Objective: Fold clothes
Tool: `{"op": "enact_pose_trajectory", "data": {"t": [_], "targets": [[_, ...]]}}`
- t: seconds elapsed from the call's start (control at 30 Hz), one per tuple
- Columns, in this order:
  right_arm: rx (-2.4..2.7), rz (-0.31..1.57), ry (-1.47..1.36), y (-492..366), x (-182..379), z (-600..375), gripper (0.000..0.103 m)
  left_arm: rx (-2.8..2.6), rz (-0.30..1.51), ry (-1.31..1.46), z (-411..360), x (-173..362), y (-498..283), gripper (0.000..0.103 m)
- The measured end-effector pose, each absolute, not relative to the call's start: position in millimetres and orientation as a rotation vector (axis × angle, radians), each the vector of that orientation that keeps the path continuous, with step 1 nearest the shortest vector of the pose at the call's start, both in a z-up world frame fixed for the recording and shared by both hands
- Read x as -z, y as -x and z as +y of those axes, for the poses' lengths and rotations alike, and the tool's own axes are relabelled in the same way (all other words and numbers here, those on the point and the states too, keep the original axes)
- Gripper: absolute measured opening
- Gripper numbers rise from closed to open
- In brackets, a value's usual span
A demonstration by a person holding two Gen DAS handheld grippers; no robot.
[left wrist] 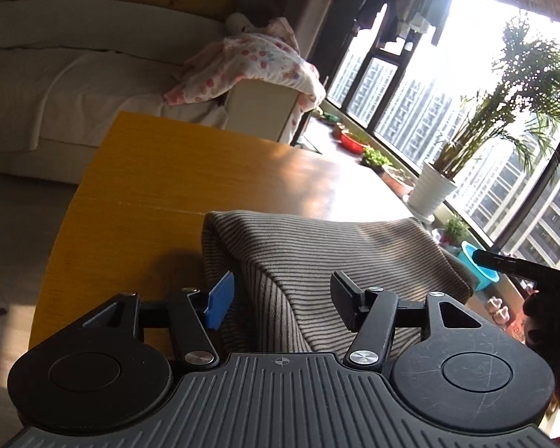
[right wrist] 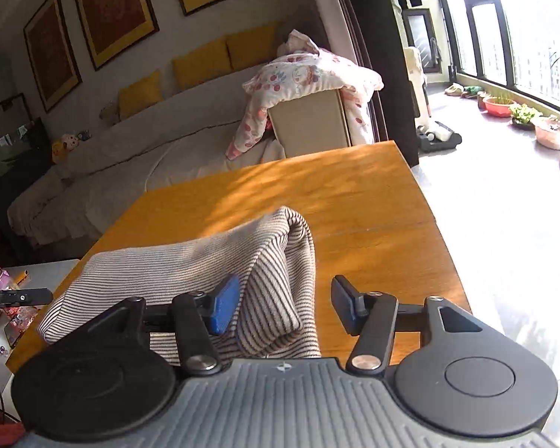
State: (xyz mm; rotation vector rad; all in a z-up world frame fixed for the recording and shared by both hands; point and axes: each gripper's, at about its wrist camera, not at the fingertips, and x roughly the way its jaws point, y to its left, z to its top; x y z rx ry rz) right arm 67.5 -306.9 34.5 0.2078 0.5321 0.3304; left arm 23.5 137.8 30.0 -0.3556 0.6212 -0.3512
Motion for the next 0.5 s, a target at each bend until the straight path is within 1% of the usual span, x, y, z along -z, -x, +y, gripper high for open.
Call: {"op": "enact_pose_trajectory", "data": {"t": [0.07,0.1,0.13,0.2,0.27,0.33,0.37,0.43,0.5], "targets": [[-0.378,0.492,-0.229,-71,-44,-303,0.063,0.439,0.639,0.437,131,-29,-26,0.077],[-0.418,0.495,-0.245,-75,-44,-298,0.068,0.475,0.669,0.478,127,-24,-30,0.08],[-0.461,0.5,-0.262,-81,-42,-291,0.077,0.511,0.699,0.52,122,-19,-33,0.084],[-0.526,0.523,-0.284,-92,-37,-280,0.086,0.557,0.808,0.593,109,0,-45,0.085],[-0.535,0.603,-0.268,-107,-19,-268,0.087,0.568,0.886,0.603,97,17,-55,0.087],[-0.517,0.691,-0.27,-117,3,-262,0.094,0.578,0.865,0.561,92,19,-63,0.09],[-0.523,0.687,-0.281,-116,8,-264,0.096,0.572,0.861,0.559,92,18,-68,0.09],[-0.543,0.682,-0.307,-110,14,-267,0.103,0.541,0.842,0.554,94,17,-86,0.09],[-0.549,0.69,-0.329,-103,14,-268,0.103,0.508,0.812,0.54,95,18,-111,0.09]]}}
